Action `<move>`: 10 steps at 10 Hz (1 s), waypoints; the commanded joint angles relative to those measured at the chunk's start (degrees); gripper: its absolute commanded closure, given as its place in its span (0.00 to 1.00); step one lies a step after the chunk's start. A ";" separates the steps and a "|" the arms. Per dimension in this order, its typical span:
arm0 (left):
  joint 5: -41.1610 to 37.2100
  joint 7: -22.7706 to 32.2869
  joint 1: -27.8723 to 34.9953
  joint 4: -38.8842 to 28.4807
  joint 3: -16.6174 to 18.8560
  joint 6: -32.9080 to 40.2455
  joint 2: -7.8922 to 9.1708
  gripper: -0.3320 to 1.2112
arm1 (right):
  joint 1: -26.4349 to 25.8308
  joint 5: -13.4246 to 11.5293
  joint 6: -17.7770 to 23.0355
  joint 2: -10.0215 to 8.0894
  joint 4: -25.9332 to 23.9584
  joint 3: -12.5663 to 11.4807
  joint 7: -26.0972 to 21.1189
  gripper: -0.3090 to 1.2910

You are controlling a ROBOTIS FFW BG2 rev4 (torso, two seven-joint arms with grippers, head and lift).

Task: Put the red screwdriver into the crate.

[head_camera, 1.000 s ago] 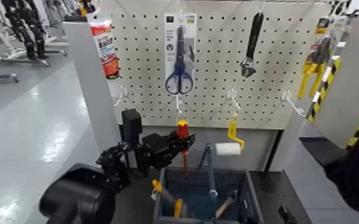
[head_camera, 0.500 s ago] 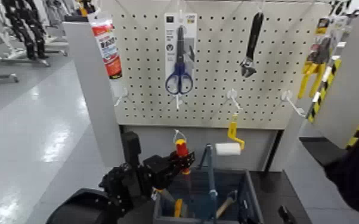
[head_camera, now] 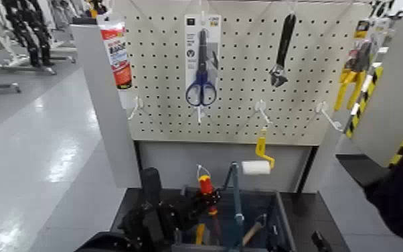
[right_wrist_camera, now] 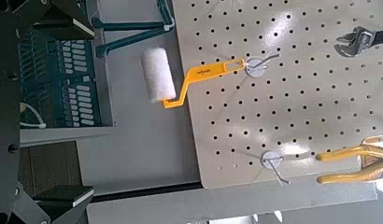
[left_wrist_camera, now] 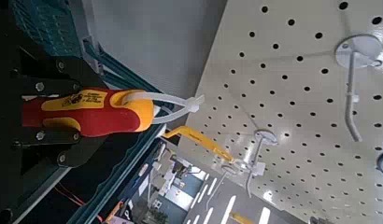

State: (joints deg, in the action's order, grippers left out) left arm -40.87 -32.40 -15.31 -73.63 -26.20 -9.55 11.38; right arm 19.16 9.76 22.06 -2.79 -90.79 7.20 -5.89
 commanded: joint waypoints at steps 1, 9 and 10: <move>-0.97 0.41 -0.07 0.33 -0.52 -0.56 -0.05 0.51 | 0.00 0.09 0.00 0.07 0.00 0.01 0.00 0.28; 2.37 3.66 1.60 -4.86 1.59 6.21 0.13 0.30 | 0.09 0.17 0.00 0.16 -0.08 0.01 0.00 0.28; 5.80 5.86 2.66 -7.32 2.56 7.96 0.39 0.30 | 0.09 0.17 0.00 0.16 -0.17 0.01 0.00 0.28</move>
State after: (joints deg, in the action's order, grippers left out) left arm -36.82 -26.60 -13.19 -79.62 -24.13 -2.51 11.62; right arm 19.25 9.93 22.06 -2.64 -90.90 7.22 -5.89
